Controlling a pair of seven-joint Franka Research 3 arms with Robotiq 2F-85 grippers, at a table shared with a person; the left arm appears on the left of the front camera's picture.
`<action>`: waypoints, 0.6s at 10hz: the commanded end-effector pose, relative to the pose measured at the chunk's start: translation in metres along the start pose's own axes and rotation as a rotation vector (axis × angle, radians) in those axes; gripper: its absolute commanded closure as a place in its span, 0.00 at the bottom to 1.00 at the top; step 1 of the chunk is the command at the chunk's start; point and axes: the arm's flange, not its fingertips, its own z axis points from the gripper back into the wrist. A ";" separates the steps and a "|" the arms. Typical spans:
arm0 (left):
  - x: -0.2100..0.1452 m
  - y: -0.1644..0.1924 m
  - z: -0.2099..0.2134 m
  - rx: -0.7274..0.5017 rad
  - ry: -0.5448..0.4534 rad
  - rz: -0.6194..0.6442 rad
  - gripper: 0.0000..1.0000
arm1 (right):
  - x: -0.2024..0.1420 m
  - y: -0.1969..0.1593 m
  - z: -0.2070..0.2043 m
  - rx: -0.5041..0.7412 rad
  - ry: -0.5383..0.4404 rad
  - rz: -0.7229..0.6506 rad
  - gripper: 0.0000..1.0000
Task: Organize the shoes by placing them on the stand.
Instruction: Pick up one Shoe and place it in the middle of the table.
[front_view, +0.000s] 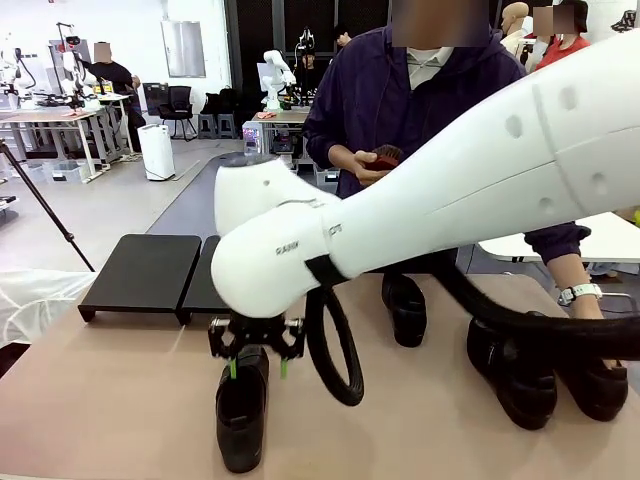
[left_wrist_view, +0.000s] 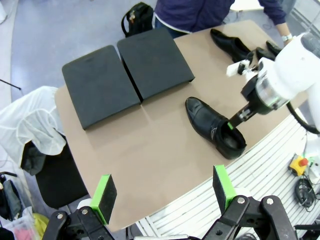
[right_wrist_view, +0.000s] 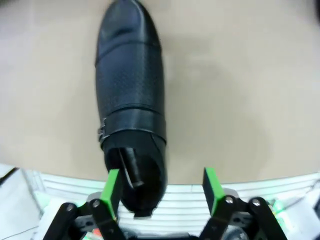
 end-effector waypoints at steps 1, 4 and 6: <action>0.001 0.001 0.001 -0.006 0.003 -0.004 0.00 | -0.015 -0.052 0.054 0.040 -0.029 0.030 0.00; 0.001 0.001 0.001 -0.006 0.003 -0.004 0.00 | -0.049 -0.122 0.130 0.106 0.024 0.110 0.00; 0.001 0.001 0.001 -0.006 0.003 -0.004 0.00 | -0.080 -0.183 0.171 0.164 0.059 0.158 0.00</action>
